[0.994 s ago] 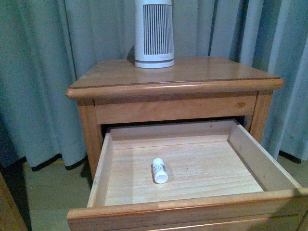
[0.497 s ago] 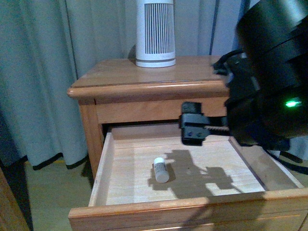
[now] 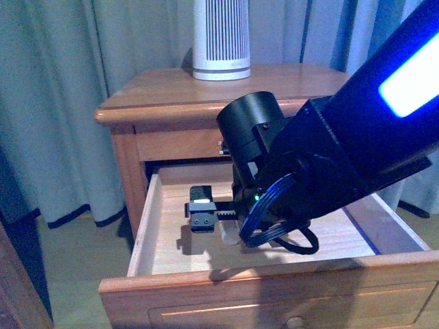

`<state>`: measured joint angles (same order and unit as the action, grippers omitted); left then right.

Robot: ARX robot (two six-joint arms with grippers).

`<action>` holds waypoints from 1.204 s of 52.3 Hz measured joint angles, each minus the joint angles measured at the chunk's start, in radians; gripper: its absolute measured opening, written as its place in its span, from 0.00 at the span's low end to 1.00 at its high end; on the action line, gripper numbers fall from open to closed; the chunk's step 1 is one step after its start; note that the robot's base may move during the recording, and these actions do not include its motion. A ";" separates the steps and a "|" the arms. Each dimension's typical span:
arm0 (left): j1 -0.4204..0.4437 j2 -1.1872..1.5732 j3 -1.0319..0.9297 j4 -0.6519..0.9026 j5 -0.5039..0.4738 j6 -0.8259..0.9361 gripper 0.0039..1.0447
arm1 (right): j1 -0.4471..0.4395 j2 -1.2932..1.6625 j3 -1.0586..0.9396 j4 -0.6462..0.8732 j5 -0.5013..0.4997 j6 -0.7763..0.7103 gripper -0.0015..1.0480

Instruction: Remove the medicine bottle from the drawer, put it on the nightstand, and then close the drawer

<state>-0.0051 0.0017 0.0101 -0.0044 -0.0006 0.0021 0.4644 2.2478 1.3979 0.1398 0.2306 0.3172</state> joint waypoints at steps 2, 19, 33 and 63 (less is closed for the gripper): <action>0.000 0.000 0.000 0.000 0.000 0.000 0.94 | 0.004 0.023 0.019 -0.001 0.005 0.000 0.93; 0.000 0.000 0.000 0.000 0.000 0.000 0.94 | 0.031 0.130 0.128 -0.009 0.036 -0.003 0.79; 0.000 0.000 0.000 0.000 0.000 0.000 0.94 | 0.026 0.130 0.130 -0.027 0.058 0.006 0.32; 0.000 0.000 0.000 0.000 0.000 0.000 0.94 | 0.013 -0.026 0.095 -0.203 0.020 0.153 0.29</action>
<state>-0.0051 0.0017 0.0101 -0.0044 -0.0006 0.0021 0.4774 2.2223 1.4929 -0.0631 0.2508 0.4698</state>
